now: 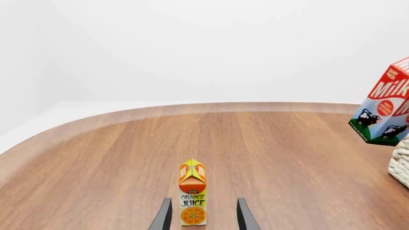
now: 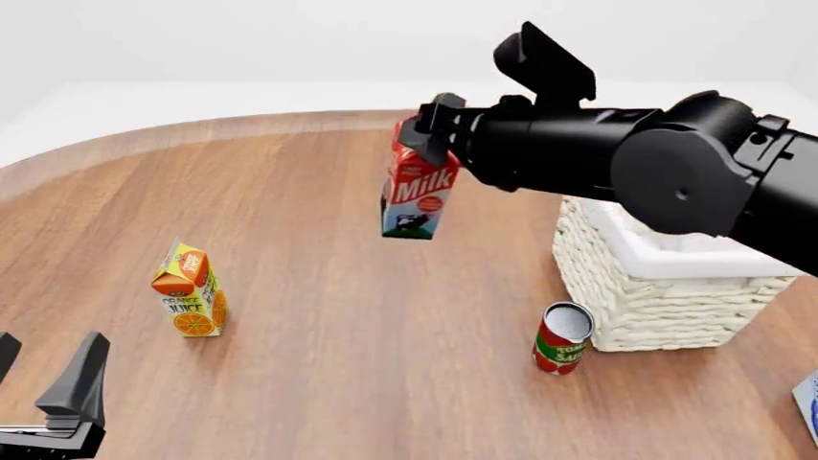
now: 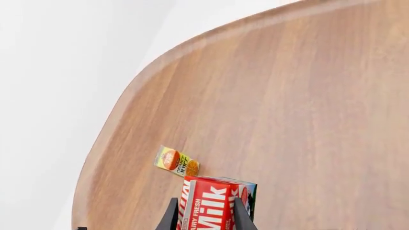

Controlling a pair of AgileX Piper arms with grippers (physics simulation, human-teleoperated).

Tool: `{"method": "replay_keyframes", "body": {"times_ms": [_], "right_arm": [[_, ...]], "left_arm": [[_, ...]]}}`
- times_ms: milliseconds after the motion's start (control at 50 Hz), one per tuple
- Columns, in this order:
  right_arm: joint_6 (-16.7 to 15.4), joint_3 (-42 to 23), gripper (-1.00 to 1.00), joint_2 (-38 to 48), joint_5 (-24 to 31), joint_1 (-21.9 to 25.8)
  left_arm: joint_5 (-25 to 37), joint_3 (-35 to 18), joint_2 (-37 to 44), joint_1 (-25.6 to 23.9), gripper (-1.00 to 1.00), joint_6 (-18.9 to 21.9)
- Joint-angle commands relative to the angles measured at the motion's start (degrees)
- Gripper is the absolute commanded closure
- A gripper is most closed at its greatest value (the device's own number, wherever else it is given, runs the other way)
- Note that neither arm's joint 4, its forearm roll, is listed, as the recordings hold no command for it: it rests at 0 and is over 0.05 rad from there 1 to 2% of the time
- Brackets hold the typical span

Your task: Pick the milk and place it in the basket.

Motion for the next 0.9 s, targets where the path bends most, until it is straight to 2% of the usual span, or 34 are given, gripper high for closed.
{"method": "replay_keyframes", "body": {"times_ms": [20,560,900], "right_arm": [[0.8,0.9,1.0,-3.7,-0.7,-2.2],[-0.3,1.7,1.0,-9.2,1.8,-9.3],[-1.9,1.9,1.0,-12.5,3.9,-15.6]], "left_arm": [[0.0,0.0,0.0,0.0,-1.0,0.0],[1.5,-0.1,-1.4,0.0,-1.0,0.0],[2.3,-0.1,-2.2,0.0,-1.0,0.0]]}}
